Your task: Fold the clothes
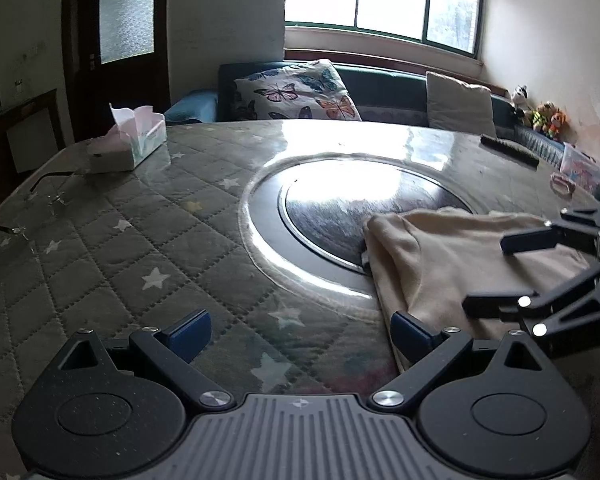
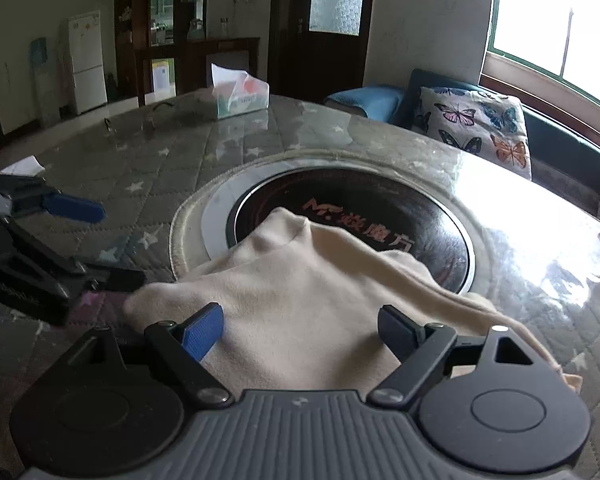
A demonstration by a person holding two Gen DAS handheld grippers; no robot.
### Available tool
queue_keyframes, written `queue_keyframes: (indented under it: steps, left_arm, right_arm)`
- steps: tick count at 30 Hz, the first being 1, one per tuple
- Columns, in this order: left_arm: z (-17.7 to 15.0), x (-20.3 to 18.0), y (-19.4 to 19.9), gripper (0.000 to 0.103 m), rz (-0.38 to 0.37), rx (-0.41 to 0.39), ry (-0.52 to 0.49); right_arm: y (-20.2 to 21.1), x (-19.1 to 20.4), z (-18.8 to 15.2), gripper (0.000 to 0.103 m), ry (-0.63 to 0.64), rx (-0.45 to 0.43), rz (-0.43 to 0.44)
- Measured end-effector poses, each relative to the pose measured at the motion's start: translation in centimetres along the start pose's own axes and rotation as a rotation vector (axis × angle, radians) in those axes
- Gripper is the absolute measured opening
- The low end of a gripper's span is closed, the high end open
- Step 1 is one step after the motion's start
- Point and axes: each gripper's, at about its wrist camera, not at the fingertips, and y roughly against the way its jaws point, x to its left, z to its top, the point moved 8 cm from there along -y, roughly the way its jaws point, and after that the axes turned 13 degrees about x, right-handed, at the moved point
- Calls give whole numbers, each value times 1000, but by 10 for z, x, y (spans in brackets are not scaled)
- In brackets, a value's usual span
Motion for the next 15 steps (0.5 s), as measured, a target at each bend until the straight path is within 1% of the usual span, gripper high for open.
queue_keyframes:
  steps: [3,5,8,9,10,13,14,15]
  left_arm:
    - [8,4,4,93,-4,-16,19]
    - [15,6,5,89,-15,-20,36]
    - [24,7,3,83,-41,-11,68]
    - [27,6,2,80,-51,-6,78]
    - [30,6,1,80,-64,0,88]
    - [36,0,-2,80,-104,15,99]
    - [37,-2,-3,80,-118,20,100]
    - [39,-4,-4,80,-135,24,100]
  right_arm:
    - [6,-1,1,86,4,-16,-14]
    - [15,2,4,86,17,-35,5]
    - [26,19,4,84,94,-56,38]
    - [28,26,4,82,126,-61,44]
    - [29,31,3,81,147,-63,48]
    - [27,52,5,71,230,-60,58]
    - [25,58,5,70,253,-57,56]
    - [23,62,5,67,272,-56,53]
